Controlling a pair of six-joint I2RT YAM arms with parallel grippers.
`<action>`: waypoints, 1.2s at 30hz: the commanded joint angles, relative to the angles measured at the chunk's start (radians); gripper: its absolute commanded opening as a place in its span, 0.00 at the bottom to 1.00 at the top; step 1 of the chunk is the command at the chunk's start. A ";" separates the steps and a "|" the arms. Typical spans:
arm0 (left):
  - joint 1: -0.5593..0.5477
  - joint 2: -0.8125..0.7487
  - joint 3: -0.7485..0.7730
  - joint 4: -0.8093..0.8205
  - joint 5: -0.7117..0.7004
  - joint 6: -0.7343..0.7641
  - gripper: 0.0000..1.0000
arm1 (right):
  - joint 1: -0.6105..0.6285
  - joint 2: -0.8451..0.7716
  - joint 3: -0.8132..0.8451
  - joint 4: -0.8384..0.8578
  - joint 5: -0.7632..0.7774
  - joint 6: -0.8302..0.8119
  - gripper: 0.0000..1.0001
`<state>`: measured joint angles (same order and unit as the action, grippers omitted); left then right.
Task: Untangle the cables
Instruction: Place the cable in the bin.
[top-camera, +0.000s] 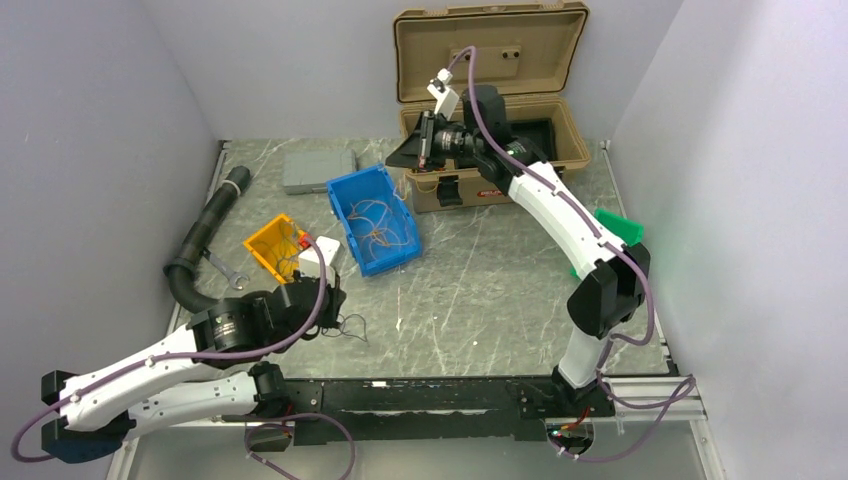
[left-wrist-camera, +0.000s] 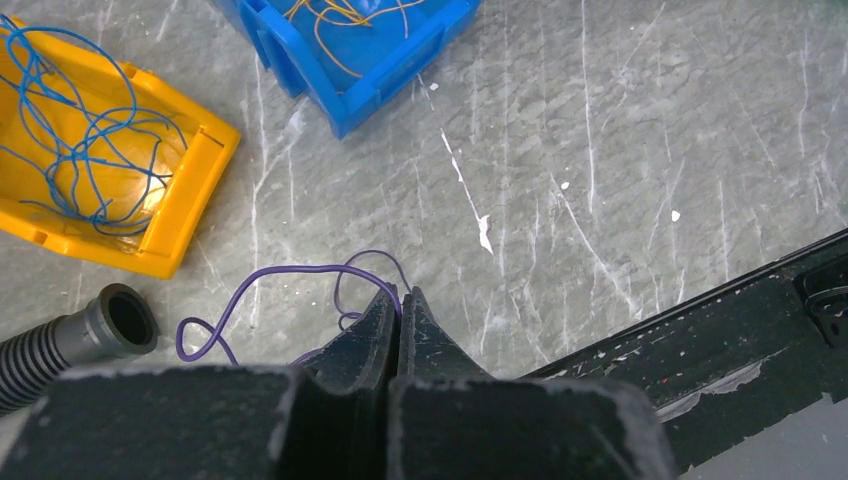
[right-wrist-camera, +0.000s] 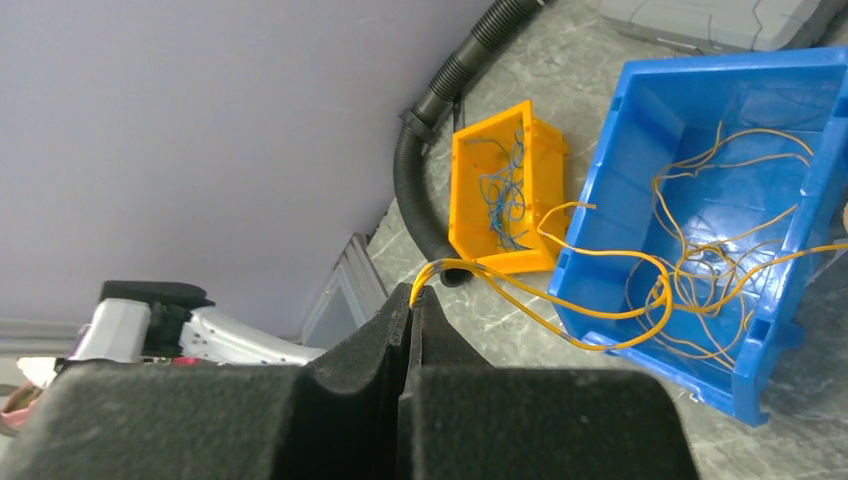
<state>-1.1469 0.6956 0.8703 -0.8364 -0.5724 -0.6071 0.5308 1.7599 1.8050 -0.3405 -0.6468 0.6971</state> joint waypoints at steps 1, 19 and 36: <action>0.003 0.021 0.071 -0.053 -0.008 0.020 0.00 | 0.025 0.047 0.052 -0.024 0.033 -0.070 0.00; 0.004 0.048 0.128 -0.081 0.005 0.042 0.00 | 0.076 0.202 0.174 -0.117 0.109 -0.157 0.00; 0.004 0.063 0.129 -0.069 0.011 0.046 0.00 | 0.090 0.101 0.540 -0.229 0.100 -0.163 0.00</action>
<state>-1.1450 0.7563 0.9596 -0.9104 -0.5682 -0.5766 0.6125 1.8843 2.3257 -0.5785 -0.5167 0.5175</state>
